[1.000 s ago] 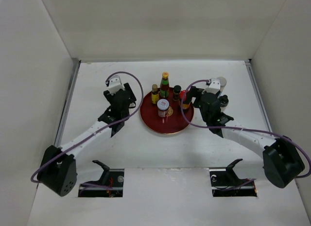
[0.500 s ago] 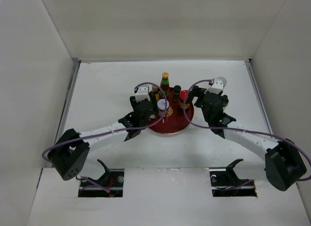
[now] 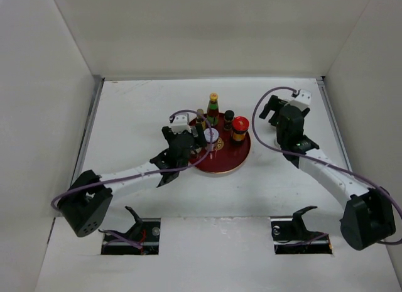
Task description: Organize the condiment bottles
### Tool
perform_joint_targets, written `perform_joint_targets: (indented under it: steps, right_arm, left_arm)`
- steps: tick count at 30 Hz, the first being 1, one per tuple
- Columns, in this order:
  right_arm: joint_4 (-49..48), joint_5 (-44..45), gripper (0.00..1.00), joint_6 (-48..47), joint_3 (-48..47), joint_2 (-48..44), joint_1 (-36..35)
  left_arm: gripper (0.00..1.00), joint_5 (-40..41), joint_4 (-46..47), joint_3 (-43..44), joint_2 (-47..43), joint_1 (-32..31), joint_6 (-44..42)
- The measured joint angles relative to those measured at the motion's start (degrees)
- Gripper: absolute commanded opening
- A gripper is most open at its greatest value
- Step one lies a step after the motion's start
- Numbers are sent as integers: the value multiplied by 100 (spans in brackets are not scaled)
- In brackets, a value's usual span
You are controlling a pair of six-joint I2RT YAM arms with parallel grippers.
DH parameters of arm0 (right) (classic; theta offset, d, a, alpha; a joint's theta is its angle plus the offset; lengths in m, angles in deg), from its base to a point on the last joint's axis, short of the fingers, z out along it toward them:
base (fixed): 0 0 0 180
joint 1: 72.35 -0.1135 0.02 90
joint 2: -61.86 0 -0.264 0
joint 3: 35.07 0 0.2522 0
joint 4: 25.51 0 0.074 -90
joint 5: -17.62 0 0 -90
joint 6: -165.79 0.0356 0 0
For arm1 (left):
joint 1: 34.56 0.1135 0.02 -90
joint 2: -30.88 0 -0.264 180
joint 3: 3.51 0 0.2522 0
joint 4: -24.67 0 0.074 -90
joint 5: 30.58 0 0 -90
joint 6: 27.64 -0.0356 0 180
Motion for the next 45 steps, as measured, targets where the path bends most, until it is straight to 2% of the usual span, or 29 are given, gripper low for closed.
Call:
perform_joint_targets:
  steps: [3, 11, 21, 22, 27, 29, 30, 34, 39, 41, 45]
  right_arm:
    - [299, 133, 100, -68, -503, 116, 282]
    - [1182, 192, 100, -234, -1635, 1126, 831]
    - [1961, -81, 100, -330, -2295, 2229, 1075]
    - [1963, -146, 95, -328, -2347, 2312, 1104]
    - [1965, -407, 58, -289, -2422, 2538, 1272]
    - [1956, -501, 50, -208, -2422, 2531, 1344]
    - [1954, -531, 50, -195, -2420, 2516, 1370]
    - [1934, -588, 50, -138, -2168, 2052, 1392]
    - [1919, -463, 50, -149, -1856, 437, 1106]
    - [1794, -369, 50, -175, -1829, -264, 728]
    - [1276, -313, 50, -173, -1484, -1370, -468]
  left_arm:
    - [100, -2, 94, -308, -603, -83, -2]
    - [100, 2, 413, -1150, -1950, -304, 4]
    - [100, 2, 522, -1502, -2249, -227, 2]
    - [100, 2, 531, -1506, -2249, -227, 2]
    - [100, 2, 555, -1508, -2247, -227, 2]
    - [100, 2, 573, -1508, -2243, -225, 4]
    - [100, 2, 581, -1508, -2243, -216, 2]
    - [100, 0, 651, -1526, -2243, -125, 2]
    - [100, 2, 769, -1628, -2243, 50, 4]
    - [100, 2, 785, -1655, -2243, 116, 4]
    - [100, 7, 833, -1707, -2251, 249, 11]
